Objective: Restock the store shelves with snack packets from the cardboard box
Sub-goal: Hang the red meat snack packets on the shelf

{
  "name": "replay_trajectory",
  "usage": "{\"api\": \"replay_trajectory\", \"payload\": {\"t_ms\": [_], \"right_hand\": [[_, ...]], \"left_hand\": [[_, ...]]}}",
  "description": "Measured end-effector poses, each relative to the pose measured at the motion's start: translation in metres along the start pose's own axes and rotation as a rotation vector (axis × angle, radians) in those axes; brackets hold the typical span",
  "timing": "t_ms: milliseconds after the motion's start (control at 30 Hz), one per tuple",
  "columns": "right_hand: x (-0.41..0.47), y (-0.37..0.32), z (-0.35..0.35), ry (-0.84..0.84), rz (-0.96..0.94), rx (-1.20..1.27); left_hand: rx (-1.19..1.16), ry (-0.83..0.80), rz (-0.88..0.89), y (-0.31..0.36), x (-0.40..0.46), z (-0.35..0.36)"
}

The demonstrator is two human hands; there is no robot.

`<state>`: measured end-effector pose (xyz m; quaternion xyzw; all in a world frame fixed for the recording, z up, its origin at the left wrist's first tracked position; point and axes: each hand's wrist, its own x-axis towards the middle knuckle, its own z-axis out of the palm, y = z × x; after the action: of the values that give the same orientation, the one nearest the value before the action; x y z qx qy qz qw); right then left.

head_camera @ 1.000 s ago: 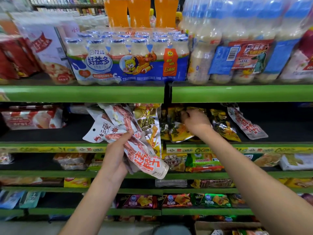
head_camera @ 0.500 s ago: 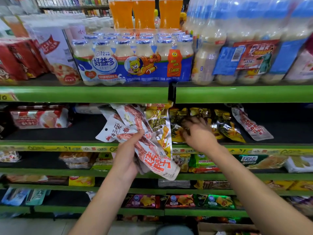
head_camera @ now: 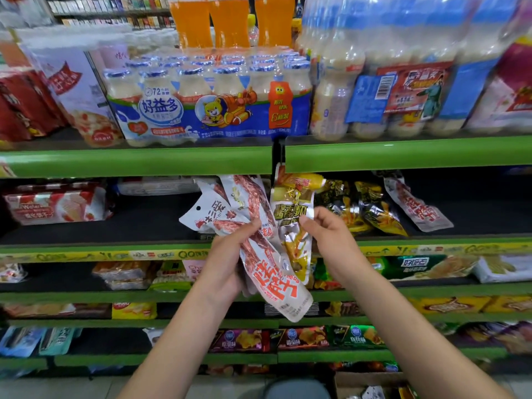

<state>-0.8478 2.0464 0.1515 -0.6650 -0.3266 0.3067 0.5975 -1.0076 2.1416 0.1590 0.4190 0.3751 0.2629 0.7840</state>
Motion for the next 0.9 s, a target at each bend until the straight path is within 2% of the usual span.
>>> {"api": "replay_trajectory", "payload": {"t_ms": [200,333,567,733,900], "right_hand": [[-0.022,0.02,-0.033,-0.009,0.06,-0.126],[-0.035,0.031,-0.047,-0.007,0.088,-0.11],[-0.04,0.034,-0.05,0.021,0.102,-0.124],[-0.042,0.031,-0.05,0.023,0.088,-0.096],[-0.043,0.029,-0.053,0.03,0.083,-0.07]], "left_hand": [[0.013,-0.028,0.075,0.002,0.008,-0.007],[0.035,-0.013,0.076,-0.001,0.011,-0.01],[0.085,-0.09,0.038,-0.008,0.015,-0.008],[0.13,-0.105,0.076,-0.007,0.017,0.0],[0.092,-0.082,0.05,-0.006,0.019,0.005]]}}
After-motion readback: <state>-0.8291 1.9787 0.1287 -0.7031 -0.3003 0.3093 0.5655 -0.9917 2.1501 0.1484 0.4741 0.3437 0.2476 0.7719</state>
